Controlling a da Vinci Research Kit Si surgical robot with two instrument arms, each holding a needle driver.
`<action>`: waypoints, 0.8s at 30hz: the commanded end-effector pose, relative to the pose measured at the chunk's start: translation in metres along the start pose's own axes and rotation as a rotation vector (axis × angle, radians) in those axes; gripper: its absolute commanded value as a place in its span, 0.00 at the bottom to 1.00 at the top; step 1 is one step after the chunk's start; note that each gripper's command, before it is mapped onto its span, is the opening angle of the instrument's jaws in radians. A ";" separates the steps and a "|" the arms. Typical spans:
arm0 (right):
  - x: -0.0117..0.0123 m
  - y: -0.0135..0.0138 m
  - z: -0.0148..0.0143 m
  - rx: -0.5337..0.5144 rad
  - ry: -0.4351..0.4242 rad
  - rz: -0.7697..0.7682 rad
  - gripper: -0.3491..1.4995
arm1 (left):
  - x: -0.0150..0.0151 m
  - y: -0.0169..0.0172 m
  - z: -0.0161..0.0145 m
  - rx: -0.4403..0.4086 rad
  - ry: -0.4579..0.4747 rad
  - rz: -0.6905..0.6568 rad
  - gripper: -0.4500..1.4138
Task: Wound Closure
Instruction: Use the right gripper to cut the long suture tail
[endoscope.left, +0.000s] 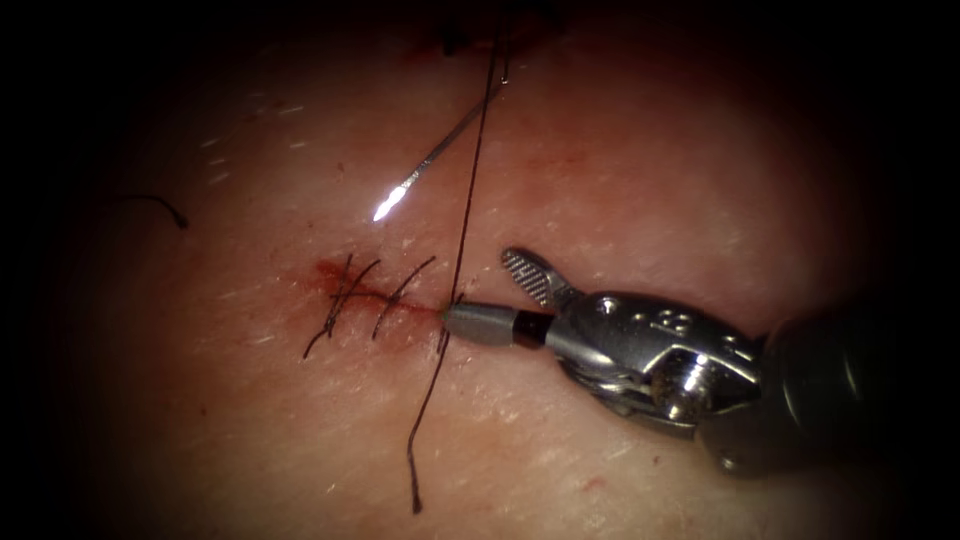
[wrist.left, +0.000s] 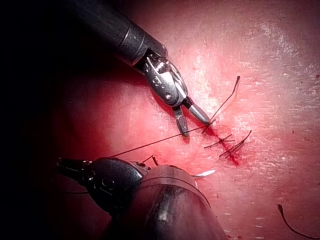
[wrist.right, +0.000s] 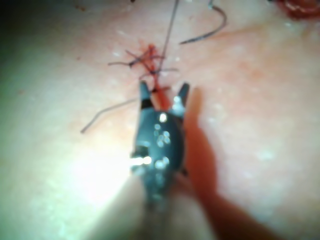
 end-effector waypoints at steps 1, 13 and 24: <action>-0.0005 -0.0016 0.0013 0.015 0.000 0.003 0.88 | -0.0006 0.0013 0.0005 -0.002 0.000 -0.006 0.00; 0.0005 -0.0023 0.0034 0.025 0.010 -0.026 0.87 | -0.0009 0.0022 0.0005 -0.001 0.000 -0.001 0.00; 0.0010 -0.0023 0.0049 0.014 0.015 -0.034 0.87 | -0.0007 0.0028 0.0003 -0.003 0.000 -0.002 0.00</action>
